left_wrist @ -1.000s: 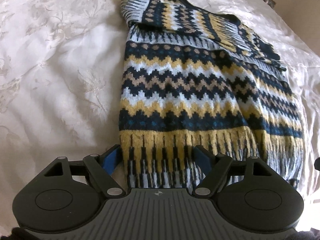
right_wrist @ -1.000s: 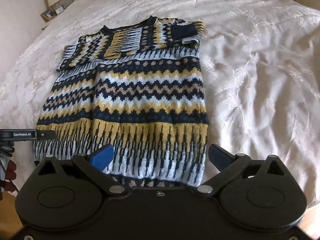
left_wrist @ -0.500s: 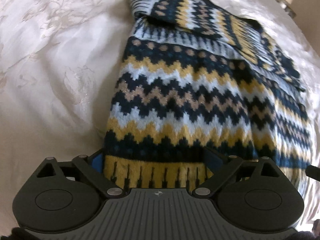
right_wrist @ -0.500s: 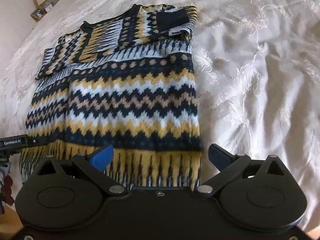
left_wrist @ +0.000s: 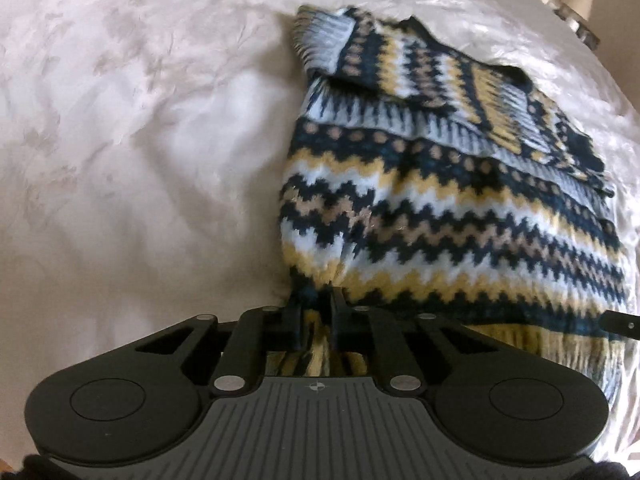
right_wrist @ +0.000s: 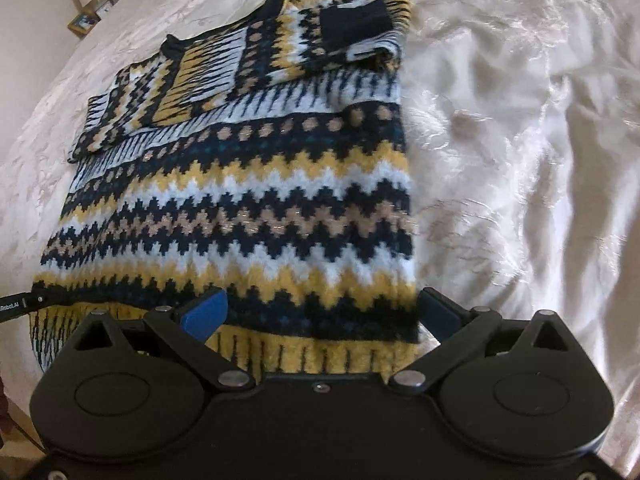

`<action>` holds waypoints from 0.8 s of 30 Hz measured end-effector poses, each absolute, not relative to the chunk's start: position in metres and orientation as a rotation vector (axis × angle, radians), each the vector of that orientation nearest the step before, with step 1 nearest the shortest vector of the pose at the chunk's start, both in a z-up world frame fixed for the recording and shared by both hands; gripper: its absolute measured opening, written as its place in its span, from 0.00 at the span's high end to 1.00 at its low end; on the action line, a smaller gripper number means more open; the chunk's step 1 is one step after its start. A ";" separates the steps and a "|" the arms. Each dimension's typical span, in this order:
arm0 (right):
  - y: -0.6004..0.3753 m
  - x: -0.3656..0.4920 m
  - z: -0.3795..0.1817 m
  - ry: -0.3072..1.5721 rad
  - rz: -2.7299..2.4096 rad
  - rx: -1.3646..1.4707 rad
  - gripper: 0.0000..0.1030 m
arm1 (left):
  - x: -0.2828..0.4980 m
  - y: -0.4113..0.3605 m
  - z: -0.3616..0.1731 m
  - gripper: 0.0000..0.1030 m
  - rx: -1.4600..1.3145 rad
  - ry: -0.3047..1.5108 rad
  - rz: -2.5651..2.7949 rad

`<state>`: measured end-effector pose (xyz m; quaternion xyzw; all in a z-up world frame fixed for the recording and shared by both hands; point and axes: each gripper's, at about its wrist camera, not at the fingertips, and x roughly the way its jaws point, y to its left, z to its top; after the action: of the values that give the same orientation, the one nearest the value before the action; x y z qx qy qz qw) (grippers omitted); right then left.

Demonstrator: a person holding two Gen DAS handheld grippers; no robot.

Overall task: Fold small clothes
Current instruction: 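Move the left gripper to the sweater hem and close on it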

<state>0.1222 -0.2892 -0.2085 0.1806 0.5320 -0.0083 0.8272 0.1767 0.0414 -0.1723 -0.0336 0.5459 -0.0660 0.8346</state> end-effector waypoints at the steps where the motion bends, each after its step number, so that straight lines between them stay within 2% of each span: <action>1: -0.289 0.124 -0.210 1.133 -0.016 0.382 0.02 | 0.178 0.039 -0.173 0.88 -0.046 1.156 -0.150; 2: -0.287 0.126 -0.212 1.140 -0.017 0.378 0.05 | 0.179 0.033 -0.174 0.88 -0.011 1.156 -0.159; 3: -0.286 0.128 -0.214 1.153 -0.024 0.363 0.13 | 0.179 0.029 -0.174 0.88 0.017 1.155 -0.167; 4: -0.285 0.129 -0.215 1.162 -0.035 0.338 0.45 | 0.179 0.025 -0.174 0.88 0.041 1.154 -0.170; 5: -0.284 0.129 -0.215 1.167 -0.052 0.302 0.69 | 0.180 0.022 -0.175 0.88 0.048 1.154 -0.169; 10: -0.291 0.128 -0.218 1.180 -0.120 0.236 0.76 | 0.178 0.026 -0.181 0.88 0.029 1.148 -0.159; 12: -0.292 0.126 -0.218 1.170 -0.129 0.245 0.76 | 0.177 0.026 -0.182 0.87 0.048 1.141 -0.174; 13: -0.291 0.125 -0.216 1.162 -0.132 0.254 0.71 | 0.176 0.026 -0.181 0.86 0.050 1.139 -0.184; 14: -0.291 0.123 -0.213 1.152 -0.132 0.265 0.60 | 0.174 0.027 -0.179 0.84 0.047 1.138 -0.194; 15: -0.291 0.120 -0.209 1.134 -0.129 0.283 0.54 | 0.173 0.029 -0.175 0.84 0.039 1.135 -0.209; 17: -0.293 0.109 -0.201 1.100 -0.110 0.321 0.26 | 0.166 0.034 -0.168 0.82 0.012 1.117 -0.247; 20: -0.292 0.087 -0.197 1.070 -0.076 0.382 0.24 | 0.149 0.041 -0.164 0.73 -0.008 1.109 -0.272; 24: -0.285 0.061 -0.207 1.097 -0.095 0.418 0.23 | 0.123 0.047 -0.170 0.72 -0.013 1.110 -0.290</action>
<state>0.0609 -0.2850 -0.2066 0.1971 0.5174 -0.0448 0.8315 0.1233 0.0467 -0.1704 -0.0060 0.5251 -0.1372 0.8399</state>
